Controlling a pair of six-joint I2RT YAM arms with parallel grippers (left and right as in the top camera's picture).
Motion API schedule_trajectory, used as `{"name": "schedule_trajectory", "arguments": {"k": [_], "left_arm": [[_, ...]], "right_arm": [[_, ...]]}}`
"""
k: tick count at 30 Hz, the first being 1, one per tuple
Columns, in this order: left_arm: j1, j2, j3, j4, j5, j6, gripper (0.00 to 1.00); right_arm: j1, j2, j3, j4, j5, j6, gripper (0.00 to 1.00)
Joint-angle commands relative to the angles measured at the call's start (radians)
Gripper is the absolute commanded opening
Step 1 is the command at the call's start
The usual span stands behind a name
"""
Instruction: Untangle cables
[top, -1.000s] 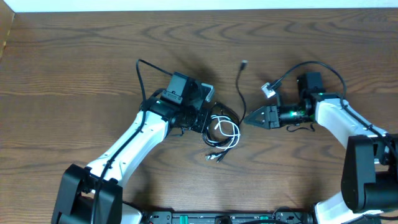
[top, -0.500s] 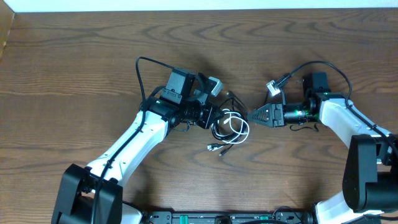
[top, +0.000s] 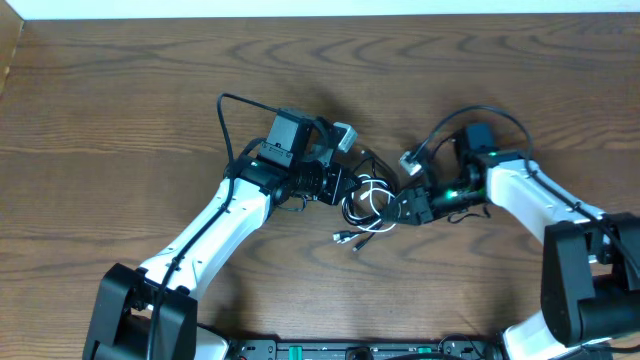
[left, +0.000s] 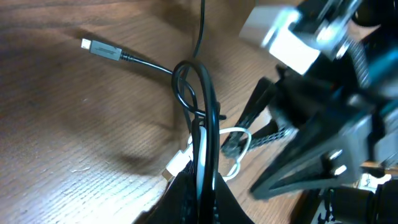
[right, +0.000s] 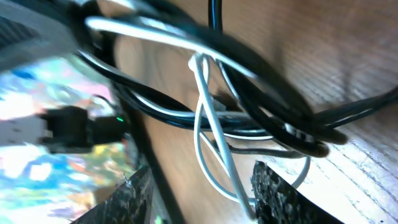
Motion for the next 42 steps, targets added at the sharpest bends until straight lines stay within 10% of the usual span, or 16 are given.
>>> {"name": "schedule_trajectory", "arguments": {"k": [1,12,19,25,34,42], "left_arm": [[0.004,-0.005,0.016,0.003,0.021,-0.045,0.07],[0.003,-0.005,0.016,-0.063,-0.045,-0.089,0.08],[0.003,-0.005,0.016,-0.100,-0.111,-0.089,0.07],[0.003,-0.005,0.016,-0.099,-0.111,-0.089,0.07],[0.003,-0.005,0.016,-0.099,-0.108,-0.097,0.07],[0.030,-0.005,0.016,-0.079,-0.196,-0.261,0.07]], "right_arm": [[0.054,-0.008,-0.005,0.007,0.184,-0.013,0.45],[0.121,-0.008,0.002,0.120,0.318,0.130,0.14],[0.051,-0.021,0.004,0.093,0.177,0.125,0.36],[0.054,-0.021,0.003,0.096,0.180,0.130,0.36],[0.080,-0.021,0.003,0.201,0.264,0.243,0.01],[-0.029,-0.082,0.003,0.195,0.275,0.332,0.01]]}}
